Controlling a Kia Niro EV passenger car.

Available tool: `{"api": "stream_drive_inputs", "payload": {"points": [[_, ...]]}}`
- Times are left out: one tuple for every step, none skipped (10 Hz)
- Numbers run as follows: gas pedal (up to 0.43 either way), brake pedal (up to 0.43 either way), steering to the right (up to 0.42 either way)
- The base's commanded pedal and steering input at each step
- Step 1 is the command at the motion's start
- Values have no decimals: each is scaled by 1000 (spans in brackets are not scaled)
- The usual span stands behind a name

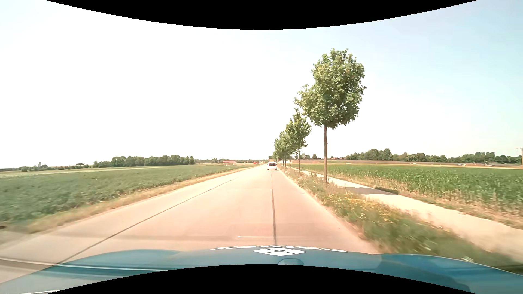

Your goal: Follow the waypoints while adhering to traffic rules and regulations

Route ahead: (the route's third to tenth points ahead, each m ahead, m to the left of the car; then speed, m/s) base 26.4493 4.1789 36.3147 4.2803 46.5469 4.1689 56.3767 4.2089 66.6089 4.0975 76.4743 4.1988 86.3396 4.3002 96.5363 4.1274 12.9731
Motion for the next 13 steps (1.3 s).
{"api": "stream_drive_inputs", "payload": {"points": [[87, 0, 0], [87, 0, -1], [87, 0, -1], [87, 0, -1], [87, 0, -1], [87, 0, -1], [87, 0, 0], [87, 0, 0], [87, 0, 0], [87, 0, 0], [87, 0, -2], [87, 0, -2], [87, 0, -2]]}}
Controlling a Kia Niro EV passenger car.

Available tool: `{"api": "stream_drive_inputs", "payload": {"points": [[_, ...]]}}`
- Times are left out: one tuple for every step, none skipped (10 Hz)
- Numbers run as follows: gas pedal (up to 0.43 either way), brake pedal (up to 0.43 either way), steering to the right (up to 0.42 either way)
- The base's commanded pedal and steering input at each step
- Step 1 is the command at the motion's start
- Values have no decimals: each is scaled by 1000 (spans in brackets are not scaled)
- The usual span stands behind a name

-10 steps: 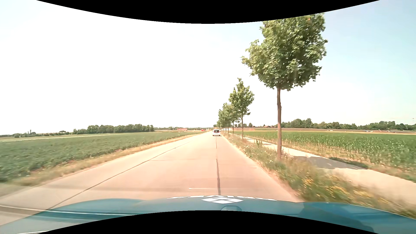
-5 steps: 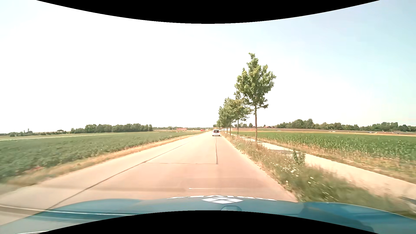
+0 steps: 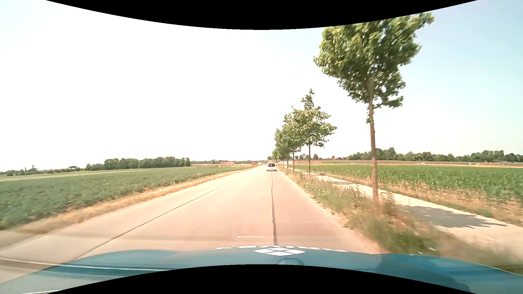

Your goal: Follow the waypoints while adhering to traffic rules and regulations

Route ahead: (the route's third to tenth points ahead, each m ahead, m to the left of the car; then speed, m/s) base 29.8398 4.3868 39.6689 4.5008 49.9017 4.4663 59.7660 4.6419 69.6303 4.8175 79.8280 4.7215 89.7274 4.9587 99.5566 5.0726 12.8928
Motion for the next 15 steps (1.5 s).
{"api": "stream_drive_inputs", "payload": {"points": [[87, 0, -2], [87, 0, -2], [87, 0, -2], [87, 0, -1], [87, 0, -1], [87, 0, -1], [87, 0, -1], [87, 0, -2], [87, 0, -2], [87, 0, -1], [87, 0, -2], [87, 0, -2], [87, 0, -2], [87, 0, -2], [87, 0, -2]]}}
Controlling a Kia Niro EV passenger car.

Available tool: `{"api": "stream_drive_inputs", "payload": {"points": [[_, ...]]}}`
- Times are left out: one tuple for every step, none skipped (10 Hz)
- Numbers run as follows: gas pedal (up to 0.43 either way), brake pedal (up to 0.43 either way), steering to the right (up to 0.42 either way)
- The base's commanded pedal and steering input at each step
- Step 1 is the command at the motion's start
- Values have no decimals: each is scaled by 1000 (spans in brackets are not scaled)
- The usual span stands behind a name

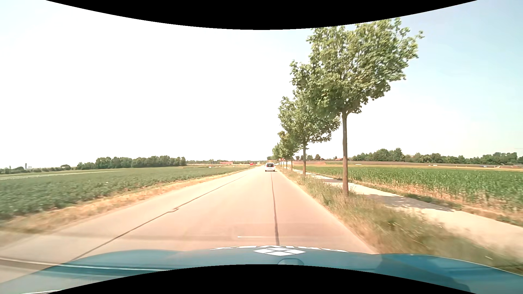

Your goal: Follow the waypoints while adhering to traffic rules and regulations

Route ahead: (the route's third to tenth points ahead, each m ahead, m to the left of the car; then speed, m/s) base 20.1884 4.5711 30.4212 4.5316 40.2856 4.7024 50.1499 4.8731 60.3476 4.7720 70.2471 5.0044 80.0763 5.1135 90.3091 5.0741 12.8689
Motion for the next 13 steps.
{"api": "stream_drive_inputs", "payload": {"points": [[87, 0, -2], [87, 0, -1], [87, 0, -1], [87, 0, -1], [87, 0, -1], [87, 0, -1], [87, 0, -1], [87, 0, -1], [87, 0, -1], [87, 0, -1], [87, 0, -1], [87, 0, -1], [87, 0, -1]]}}
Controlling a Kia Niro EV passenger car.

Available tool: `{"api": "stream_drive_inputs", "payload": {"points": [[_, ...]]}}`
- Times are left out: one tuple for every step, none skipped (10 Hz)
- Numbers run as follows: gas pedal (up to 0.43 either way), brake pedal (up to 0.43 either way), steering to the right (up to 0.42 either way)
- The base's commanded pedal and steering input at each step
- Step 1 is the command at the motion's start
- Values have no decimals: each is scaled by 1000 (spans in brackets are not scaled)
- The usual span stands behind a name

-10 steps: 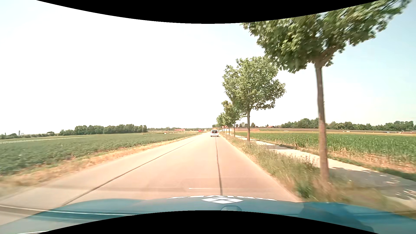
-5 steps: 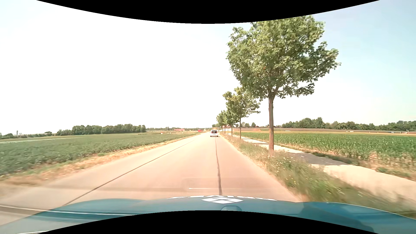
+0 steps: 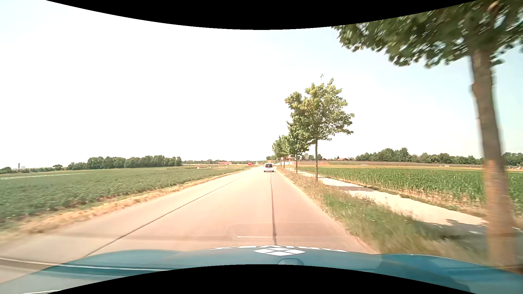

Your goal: Follow the waypoints while adhering to traffic rules and regulations

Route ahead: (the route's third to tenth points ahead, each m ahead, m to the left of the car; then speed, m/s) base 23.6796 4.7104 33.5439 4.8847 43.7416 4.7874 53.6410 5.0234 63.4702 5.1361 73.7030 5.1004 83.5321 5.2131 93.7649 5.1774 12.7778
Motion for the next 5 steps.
{"api": "stream_drive_inputs", "payload": {"points": [[87, 0, -1], [87, 0, -1], [87, 0, -1], [87, 0, -1], [87, 0, -1]]}}
